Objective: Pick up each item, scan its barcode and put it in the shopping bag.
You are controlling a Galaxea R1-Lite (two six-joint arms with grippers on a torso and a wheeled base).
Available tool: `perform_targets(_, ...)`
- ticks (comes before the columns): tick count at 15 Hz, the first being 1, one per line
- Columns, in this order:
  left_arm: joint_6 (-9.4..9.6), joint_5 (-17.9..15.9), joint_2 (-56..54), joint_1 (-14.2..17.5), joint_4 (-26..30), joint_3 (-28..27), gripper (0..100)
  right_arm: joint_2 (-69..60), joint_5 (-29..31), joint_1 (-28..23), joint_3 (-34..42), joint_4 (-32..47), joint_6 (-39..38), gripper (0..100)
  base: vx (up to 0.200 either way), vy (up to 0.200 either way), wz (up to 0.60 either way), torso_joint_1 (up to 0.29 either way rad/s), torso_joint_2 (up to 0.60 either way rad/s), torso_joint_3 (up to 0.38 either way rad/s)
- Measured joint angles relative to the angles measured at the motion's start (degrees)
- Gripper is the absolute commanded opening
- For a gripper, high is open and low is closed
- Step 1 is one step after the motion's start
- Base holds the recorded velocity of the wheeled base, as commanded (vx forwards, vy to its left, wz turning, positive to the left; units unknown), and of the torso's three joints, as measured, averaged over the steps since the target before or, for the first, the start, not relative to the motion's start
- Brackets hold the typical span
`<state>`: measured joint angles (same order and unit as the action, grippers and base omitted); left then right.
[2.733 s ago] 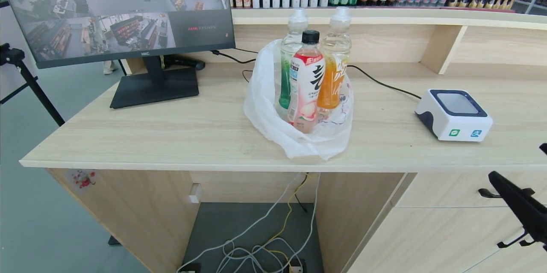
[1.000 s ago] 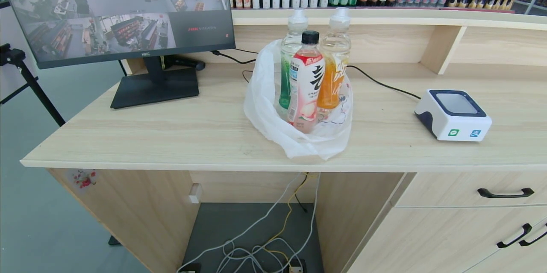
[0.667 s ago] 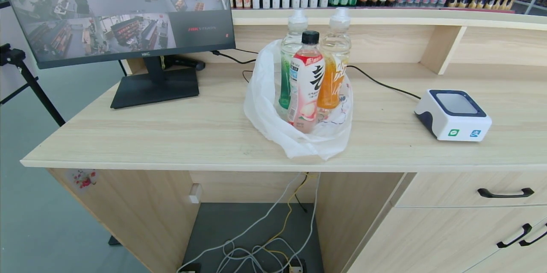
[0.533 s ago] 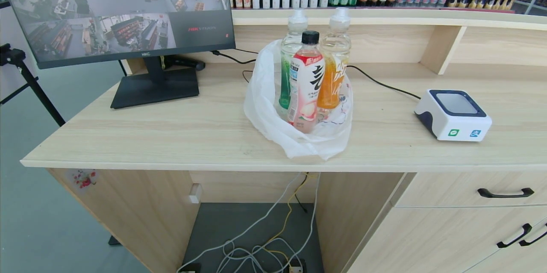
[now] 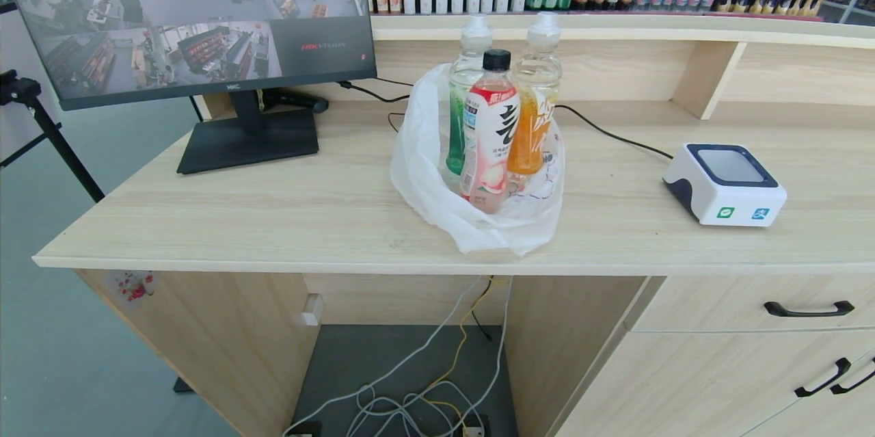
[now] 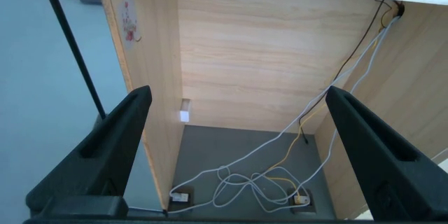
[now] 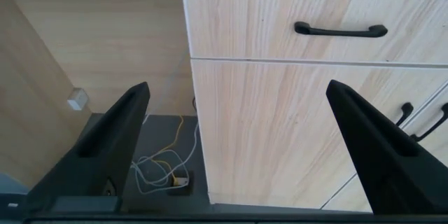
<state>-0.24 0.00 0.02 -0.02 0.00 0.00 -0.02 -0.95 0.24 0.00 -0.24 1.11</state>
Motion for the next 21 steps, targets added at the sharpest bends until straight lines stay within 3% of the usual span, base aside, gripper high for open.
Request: perform_targets(21,-0.18,0.00,0.00,0.02,0.00,0.00,100,-0.05,0.00,0.00,0.00,0.02,-0.07,100,0.000,-0.200,0.00,0.002,0.00,0.002)
